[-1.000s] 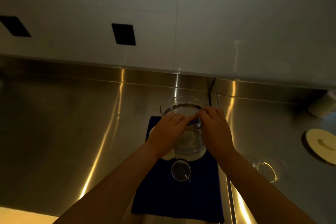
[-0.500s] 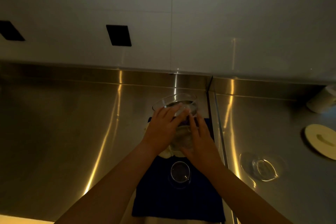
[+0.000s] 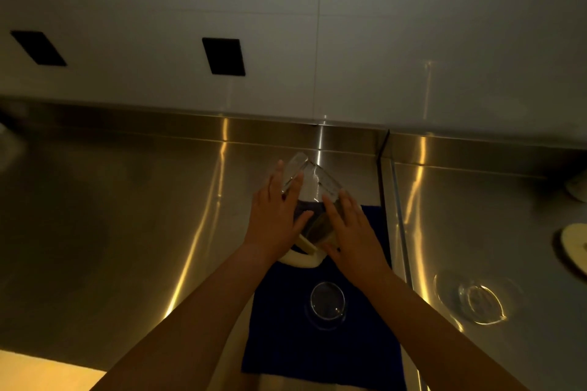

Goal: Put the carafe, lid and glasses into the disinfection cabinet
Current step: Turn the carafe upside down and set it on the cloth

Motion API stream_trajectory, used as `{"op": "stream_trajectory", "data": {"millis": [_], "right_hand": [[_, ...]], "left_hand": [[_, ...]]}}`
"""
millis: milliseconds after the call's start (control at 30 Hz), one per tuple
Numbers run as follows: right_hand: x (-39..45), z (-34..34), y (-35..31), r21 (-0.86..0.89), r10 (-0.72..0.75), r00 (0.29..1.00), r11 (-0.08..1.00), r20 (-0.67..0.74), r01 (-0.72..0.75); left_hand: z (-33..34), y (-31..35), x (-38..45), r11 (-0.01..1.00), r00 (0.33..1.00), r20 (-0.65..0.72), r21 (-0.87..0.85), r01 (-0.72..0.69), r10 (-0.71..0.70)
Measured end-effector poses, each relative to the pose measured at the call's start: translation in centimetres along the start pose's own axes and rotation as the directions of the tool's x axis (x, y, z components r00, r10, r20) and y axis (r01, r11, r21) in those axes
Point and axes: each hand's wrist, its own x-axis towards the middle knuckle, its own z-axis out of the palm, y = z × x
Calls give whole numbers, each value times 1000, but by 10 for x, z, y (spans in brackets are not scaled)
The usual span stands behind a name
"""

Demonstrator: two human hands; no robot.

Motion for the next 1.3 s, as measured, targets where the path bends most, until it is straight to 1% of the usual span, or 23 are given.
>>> {"op": "stream_trajectory", "data": {"millis": [133, 233, 367, 433, 533, 600, 633, 700, 767, 800, 867, 933, 1033, 1233, 1300], "right_hand": [[7, 3, 0, -36, -32, 999, 999, 26, 33], [11, 6, -5, -21, -44, 998, 999, 40, 45], [12, 10, -7, -46, -63, 997, 997, 46, 65], [11, 10, -7, -29, -63, 998, 998, 26, 63], [5, 9, -7, 14, -62, 998, 998, -28, 62], [1, 10, -6, 16, -76, 996, 997, -36, 77], [0, 11, -6, 18, -86, 996, 996, -35, 86], [-1, 11, -7, 29, -103, 994, 994, -46, 105], [0, 12, -7, 22, -113, 992, 993, -53, 114], [0, 12, -7, 16, -112, 992, 993, -48, 113], [0, 13, -5, 7, -116, 993, 993, -38, 116], [-1, 14, -3, 4, -122, 992, 992, -17, 122], [-4, 14, -3, 14, -127, 992, 992, -6, 127], [-23, 16, 3, 152, -167, 986, 975, 28, 161], [-26, 17, 5, 186, -179, 984, 968, 26, 171]], "left_hand": [[6, -5, -10, 995, 995, 32, 20, 96, -96], [8, -6, -19, 988, 986, 69, 43, 147, -150], [8, -7, -26, 985, 979, 110, 53, 167, -172], [8, -5, -27, 985, 979, 123, 60, 159, -166], [9, -2, -29, 985, 984, 109, 114, 129, -142], [9, -5, -33, 986, 988, 117, 145, 87, -105], [8, -5, -36, 989, 990, 130, 143, 43, -62], [8, -5, -43, 985, 984, 162, 142, -96, 73], [9, -2, -51, 952, 959, 183, 181, -248, 215], [8, -1, -55, 933, 948, 177, 200, -299, 266], [6, -2, -61, 905, 931, 167, 231, -358, 325], [4, -2, -63, 891, 924, 180, 255, -375, 338], [6, 4, -63, 874, 933, 193, 332, -354, 304], [10, 12, -52, 884, 956, 189, 373, -283, 226], [9, 13, -47, 894, 960, 175, 361, -268, 217]]}}
